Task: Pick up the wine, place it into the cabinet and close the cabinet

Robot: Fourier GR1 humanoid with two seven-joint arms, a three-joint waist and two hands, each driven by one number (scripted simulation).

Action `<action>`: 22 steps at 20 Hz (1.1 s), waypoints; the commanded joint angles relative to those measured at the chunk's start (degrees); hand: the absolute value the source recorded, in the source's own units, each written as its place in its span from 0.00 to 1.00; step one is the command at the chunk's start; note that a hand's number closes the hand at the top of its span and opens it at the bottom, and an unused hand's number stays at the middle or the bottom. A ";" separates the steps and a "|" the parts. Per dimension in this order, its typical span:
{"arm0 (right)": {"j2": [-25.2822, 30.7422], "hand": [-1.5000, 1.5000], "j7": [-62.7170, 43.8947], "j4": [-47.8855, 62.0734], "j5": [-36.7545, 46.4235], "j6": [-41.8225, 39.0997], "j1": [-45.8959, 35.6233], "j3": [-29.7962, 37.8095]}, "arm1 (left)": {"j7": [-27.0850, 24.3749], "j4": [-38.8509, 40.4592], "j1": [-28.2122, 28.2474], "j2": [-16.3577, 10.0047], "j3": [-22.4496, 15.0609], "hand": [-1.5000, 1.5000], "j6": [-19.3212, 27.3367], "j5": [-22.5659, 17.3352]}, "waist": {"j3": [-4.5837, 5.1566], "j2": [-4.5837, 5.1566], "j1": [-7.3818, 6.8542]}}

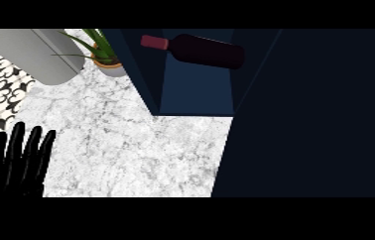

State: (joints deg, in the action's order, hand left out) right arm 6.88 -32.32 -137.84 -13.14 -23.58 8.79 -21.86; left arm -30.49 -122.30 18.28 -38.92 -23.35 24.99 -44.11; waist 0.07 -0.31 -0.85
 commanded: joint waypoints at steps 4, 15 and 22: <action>-6.67 1.00 -7.75 -4.66 12.20 8.11 -3.75 -16.66 | -3.46 -2.61 13.01 -4.17 10.01 0.00 -10.18 -5.45 | 0.09 -0.31 -0.39; -6.86 1.00 -6.40 13.01 23.49 27.61 -29.26 -25.57 | -3.68 0.48 21.20 -7.53 26.16 0.00 -26.44 -12.15 | 0.06 0.06 -1.19; -6.81 1.00 -6.51 26.11 18.68 38.34 -45.45 -21.81 | -0.84 0.60 20.06 -5.73 28.97 0.00 -27.69 -13.29 | 0.02 0.31 -1.02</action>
State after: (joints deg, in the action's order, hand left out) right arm 1.24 -41.01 -120.82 6.35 9.50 -28.83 -44.10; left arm -31.92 -123.72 38.63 -45.29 2.99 -0.02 -56.34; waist 0.10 -0.12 -2.03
